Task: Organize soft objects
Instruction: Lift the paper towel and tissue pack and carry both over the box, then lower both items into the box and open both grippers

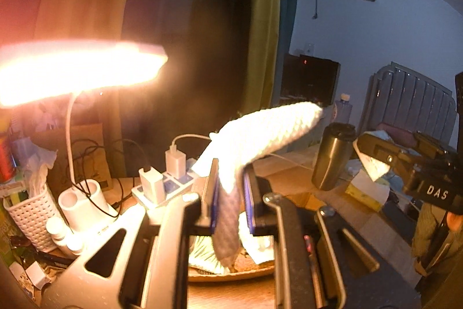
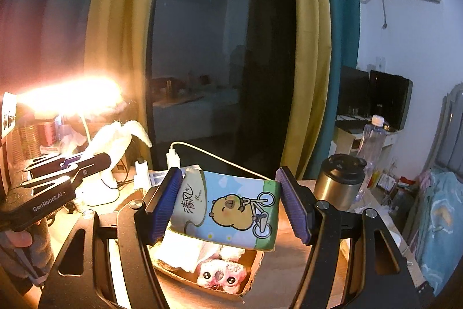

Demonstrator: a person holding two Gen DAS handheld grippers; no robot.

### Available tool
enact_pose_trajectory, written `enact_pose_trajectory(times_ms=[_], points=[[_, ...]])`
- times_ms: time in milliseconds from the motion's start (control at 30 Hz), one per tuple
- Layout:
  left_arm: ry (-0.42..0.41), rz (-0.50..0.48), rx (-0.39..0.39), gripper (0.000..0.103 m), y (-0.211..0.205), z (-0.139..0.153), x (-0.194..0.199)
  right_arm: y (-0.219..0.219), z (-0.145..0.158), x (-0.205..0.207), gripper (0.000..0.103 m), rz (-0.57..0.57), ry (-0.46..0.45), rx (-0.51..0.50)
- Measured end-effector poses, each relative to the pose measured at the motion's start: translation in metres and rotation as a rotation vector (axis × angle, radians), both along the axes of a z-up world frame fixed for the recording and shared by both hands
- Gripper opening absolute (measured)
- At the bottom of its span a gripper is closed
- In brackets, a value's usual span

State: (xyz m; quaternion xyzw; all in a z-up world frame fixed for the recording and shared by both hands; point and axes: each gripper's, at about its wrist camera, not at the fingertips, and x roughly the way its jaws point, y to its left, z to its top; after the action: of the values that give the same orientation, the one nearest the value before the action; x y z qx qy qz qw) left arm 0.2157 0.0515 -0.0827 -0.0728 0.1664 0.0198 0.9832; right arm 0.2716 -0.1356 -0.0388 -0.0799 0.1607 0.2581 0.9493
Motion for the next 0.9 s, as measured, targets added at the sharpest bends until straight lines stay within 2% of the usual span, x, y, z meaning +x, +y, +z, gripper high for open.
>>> enact_pose_trajectory(times_ms=[533,900], points=[[0.125,-0.013,-0.030,0.014,0.006,-0.054,0.044,0.008,-0.055,0.045,0.070,-0.002,0.132,-0.009],[0.193,-0.068,-0.041,0.014,-0.005,-0.084,0.070,0.012,-0.085,0.064,0.070,-0.001,0.203,-0.025]])
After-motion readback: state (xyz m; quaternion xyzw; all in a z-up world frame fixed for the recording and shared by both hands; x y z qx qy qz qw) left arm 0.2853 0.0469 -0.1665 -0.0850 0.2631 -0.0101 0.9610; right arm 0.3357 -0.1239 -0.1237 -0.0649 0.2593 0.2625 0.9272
